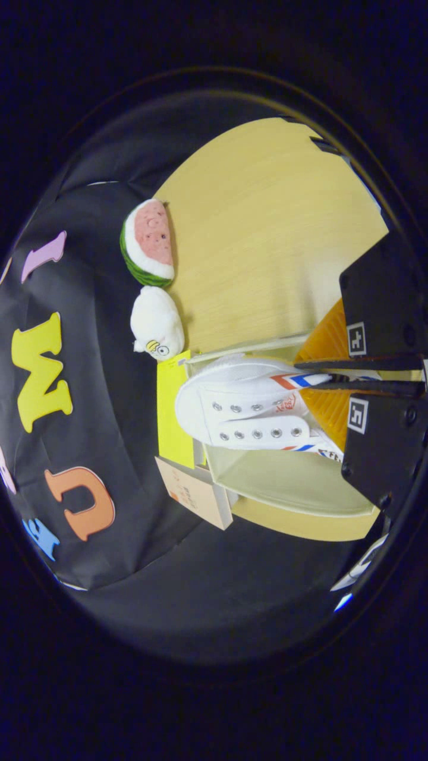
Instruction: Open the storage box then place both shoes into the box .Put the left shoe in first, then the right shoe, with the right side of both shoes facing outward in a uniform manner.
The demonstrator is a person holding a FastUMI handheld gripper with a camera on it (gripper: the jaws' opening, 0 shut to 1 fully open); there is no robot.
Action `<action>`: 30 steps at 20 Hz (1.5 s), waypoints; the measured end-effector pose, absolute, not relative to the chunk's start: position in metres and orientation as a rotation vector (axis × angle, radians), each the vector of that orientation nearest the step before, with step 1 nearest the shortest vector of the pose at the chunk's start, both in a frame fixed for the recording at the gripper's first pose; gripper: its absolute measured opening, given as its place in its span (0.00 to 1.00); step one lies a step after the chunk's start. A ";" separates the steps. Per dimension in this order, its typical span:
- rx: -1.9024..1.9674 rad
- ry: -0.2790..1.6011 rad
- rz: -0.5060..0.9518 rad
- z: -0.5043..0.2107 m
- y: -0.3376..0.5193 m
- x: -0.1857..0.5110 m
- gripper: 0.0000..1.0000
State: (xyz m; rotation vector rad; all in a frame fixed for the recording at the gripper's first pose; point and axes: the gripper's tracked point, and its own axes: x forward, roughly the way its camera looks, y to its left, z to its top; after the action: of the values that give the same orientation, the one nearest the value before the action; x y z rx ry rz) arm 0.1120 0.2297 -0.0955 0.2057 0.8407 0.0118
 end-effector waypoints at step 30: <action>-0.050 0.007 -0.012 0.032 0.093 0.049 1.00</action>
State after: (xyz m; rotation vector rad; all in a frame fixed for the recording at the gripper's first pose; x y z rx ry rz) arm 0.0485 0.0931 0.0317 -0.0504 0.0074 -0.0124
